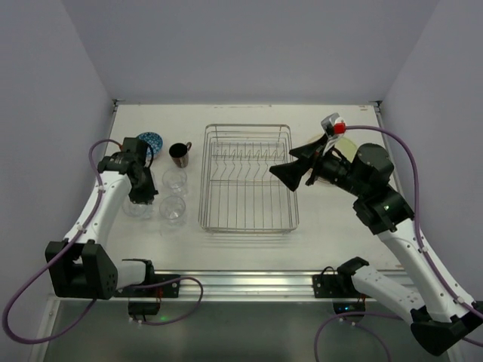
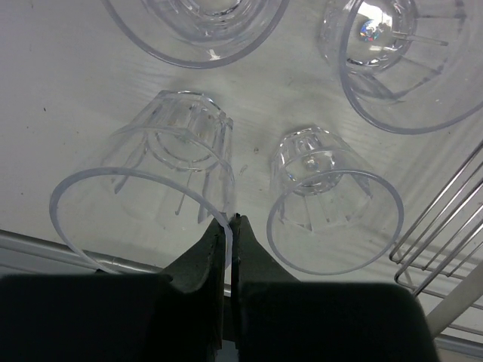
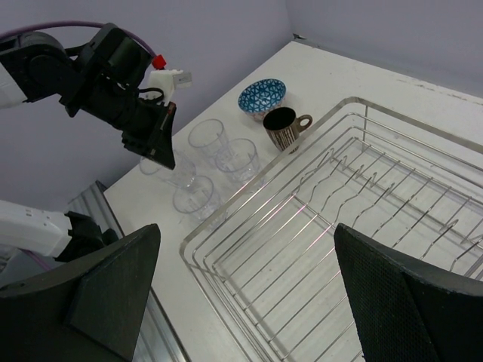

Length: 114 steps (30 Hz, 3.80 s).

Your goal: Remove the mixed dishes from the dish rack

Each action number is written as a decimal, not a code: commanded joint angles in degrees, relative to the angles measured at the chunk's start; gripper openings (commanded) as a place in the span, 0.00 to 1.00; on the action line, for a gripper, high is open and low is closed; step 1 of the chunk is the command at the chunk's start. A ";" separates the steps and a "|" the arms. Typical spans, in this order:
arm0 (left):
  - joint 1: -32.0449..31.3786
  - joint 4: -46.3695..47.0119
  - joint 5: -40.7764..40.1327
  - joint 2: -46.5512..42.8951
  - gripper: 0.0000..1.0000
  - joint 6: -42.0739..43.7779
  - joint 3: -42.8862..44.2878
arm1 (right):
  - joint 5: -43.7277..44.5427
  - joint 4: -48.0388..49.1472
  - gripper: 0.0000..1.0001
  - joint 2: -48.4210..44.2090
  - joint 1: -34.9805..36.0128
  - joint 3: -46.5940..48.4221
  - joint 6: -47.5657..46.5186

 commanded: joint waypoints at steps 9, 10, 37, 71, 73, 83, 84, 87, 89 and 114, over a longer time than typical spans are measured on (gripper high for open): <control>0.46 4.37 1.21 6.01 0.00 2.19 -1.53 | -0.74 0.62 0.99 0.14 -0.17 -0.22 -1.08; 0.46 4.72 1.38 6.28 0.00 2.37 -1.62 | -0.82 0.62 0.99 0.41 -0.17 -0.22 -1.08; 0.37 6.92 0.77 7.60 0.09 2.55 -3.91 | -0.74 0.09 0.99 2.08 -0.17 -0.04 -1.61; 0.11 4.28 -4.33 -2.33 0.68 0.87 -0.14 | 0.66 -0.61 0.99 1.81 -0.09 0.04 -1.35; 0.11 4.72 -4.77 -5.56 1.00 2.19 1.80 | 4.77 -2.27 0.99 1.64 -0.17 0.75 -0.99; 0.11 8.15 -8.55 -20.08 1.00 4.92 5.41 | 20.51 -12.18 0.99 0.85 -0.08 6.10 1.91; 0.11 8.67 -8.46 -22.18 1.00 5.27 5.49 | 21.92 -13.69 0.99 0.59 -0.08 7.59 1.82; 0.11 11.57 -5.15 -25.61 1.00 6.85 5.32 | 27.99 -19.14 0.99 -0.38 -0.08 9.79 1.03; 0.11 14.12 -2.67 -28.69 1.00 7.82 5.23 | 30.98 -22.83 0.99 -1.08 -0.08 10.76 0.77; -8.77 17.56 -9.69 -58.23 1.00 9.49 -4.78 | 50.68 -38.83 0.99 -32.46 -0.08 2.60 0.41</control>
